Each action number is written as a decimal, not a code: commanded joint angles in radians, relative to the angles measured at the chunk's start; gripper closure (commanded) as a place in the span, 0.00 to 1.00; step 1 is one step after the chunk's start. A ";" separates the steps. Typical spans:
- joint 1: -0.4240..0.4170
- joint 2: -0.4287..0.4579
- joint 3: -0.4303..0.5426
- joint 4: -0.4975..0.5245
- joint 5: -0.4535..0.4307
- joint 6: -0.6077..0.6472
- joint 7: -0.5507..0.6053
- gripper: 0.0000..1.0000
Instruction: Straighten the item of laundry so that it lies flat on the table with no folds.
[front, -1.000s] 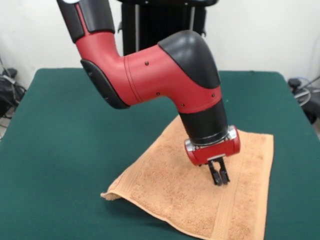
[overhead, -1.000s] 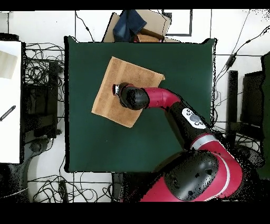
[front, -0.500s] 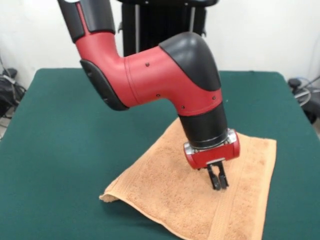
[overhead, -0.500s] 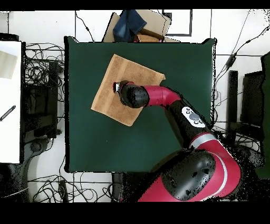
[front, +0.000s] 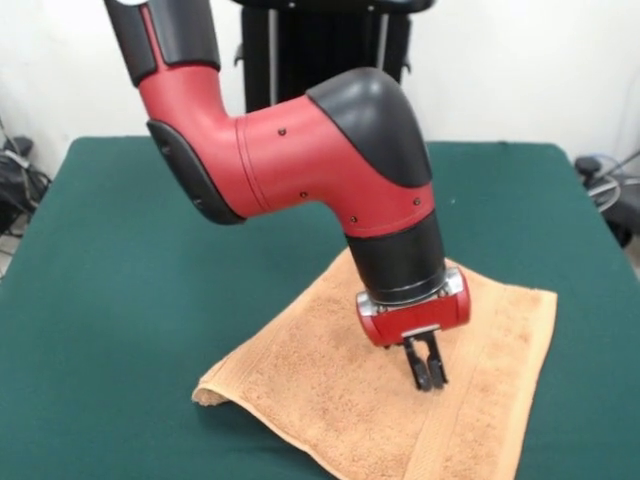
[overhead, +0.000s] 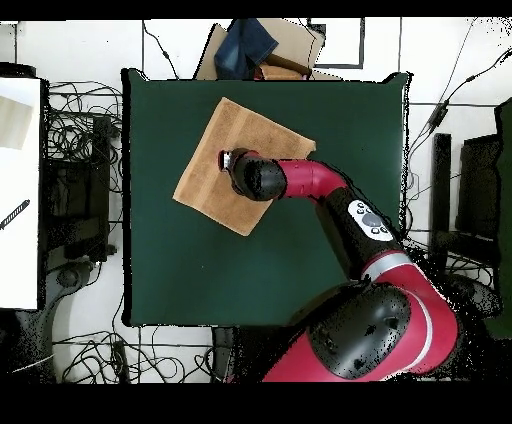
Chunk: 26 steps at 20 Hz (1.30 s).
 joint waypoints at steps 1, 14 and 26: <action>-0.047 -0.006 -0.060 -0.017 -0.062 -0.040 -0.001 1.00; -0.116 -0.079 -0.002 0.153 -0.001 0.028 0.034 1.00; -0.070 -0.091 -0.045 0.217 -0.019 -0.066 0.120 1.00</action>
